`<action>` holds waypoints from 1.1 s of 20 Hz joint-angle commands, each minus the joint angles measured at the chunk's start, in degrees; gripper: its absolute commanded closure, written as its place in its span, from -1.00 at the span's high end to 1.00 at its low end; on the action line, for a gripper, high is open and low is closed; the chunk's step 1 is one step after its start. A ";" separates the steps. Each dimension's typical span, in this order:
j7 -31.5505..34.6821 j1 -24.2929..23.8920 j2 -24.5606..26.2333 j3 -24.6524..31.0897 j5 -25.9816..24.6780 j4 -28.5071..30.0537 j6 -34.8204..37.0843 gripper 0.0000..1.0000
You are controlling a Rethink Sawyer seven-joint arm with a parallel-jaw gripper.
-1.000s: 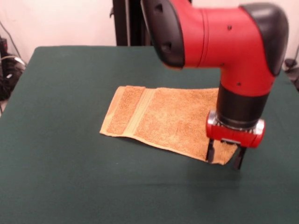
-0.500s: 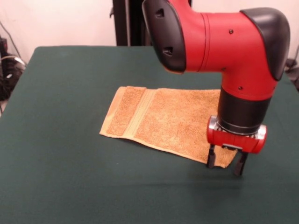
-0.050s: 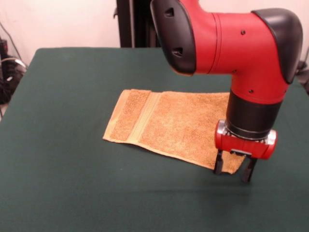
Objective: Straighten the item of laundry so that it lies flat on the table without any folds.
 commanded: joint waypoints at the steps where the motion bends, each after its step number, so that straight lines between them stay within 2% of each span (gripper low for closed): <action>1: 7.18 2.43 8.88 3.73 0.68 1.39 -7.10 1.00; 16: 7.01 2.16 8.54 4.15 1.62 1.63 -4.90 1.00; 22: 6.09 1.57 1.17 4.09 2.41 9.03 -1.31 1.00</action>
